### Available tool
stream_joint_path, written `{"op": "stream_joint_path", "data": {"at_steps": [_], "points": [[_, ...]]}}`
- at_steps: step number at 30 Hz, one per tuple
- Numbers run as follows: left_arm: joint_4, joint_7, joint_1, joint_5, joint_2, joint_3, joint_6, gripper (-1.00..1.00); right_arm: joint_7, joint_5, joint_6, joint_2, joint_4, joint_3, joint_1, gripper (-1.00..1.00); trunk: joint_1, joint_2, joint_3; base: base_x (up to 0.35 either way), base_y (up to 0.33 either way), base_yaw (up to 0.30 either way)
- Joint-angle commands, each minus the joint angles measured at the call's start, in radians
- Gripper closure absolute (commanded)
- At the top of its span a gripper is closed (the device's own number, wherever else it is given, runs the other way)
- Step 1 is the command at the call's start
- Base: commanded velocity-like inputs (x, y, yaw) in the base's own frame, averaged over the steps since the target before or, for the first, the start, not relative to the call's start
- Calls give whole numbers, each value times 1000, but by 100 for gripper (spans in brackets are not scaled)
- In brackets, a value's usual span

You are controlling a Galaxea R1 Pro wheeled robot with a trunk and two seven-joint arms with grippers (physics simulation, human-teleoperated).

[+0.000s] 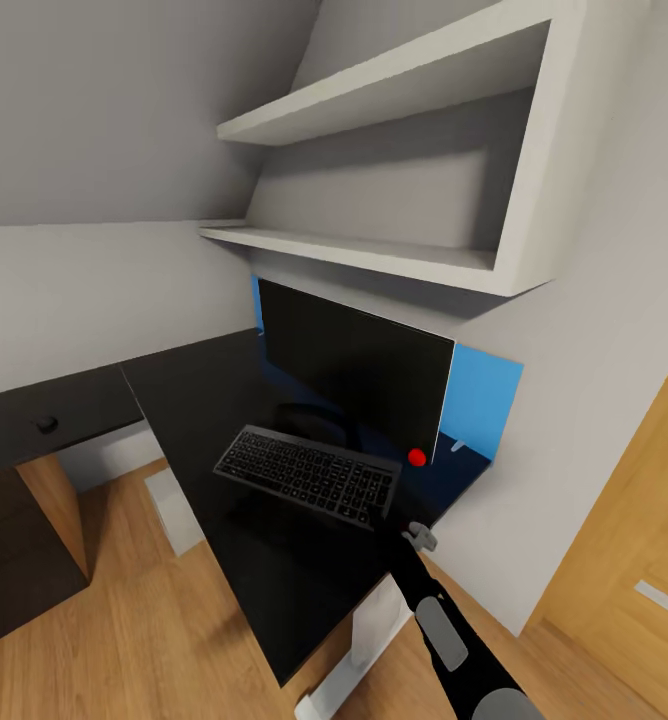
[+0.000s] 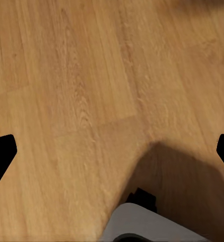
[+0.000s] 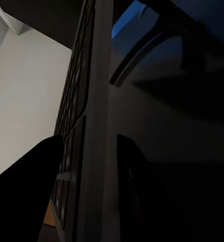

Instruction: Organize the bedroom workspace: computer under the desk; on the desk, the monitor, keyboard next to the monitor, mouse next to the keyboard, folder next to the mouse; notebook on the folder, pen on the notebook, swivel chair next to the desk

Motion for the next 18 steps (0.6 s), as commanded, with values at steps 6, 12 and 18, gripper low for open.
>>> {"op": "stream_joint_path", "data": {"at_steps": [6, 12, 18], "points": [[0, 6, -1, 8, -1, -9, -6, -100, 9, -8, 6, 1, 25, -3, -1, 100, 0, -1, -1, 0, 0, 0], [0, 5, -4, 9, -21, -12, -11, -100, 18, -27, -11, 1, 43, 5, 2, 100, 0, -1, -1, 0, 0, 0], [0, 6, -4, 8, -19, -12, -11, -100, 49, -2, 23, 1, 78, -9, -8, 100, 0, -1, -1, 0, 0, 0]]}}
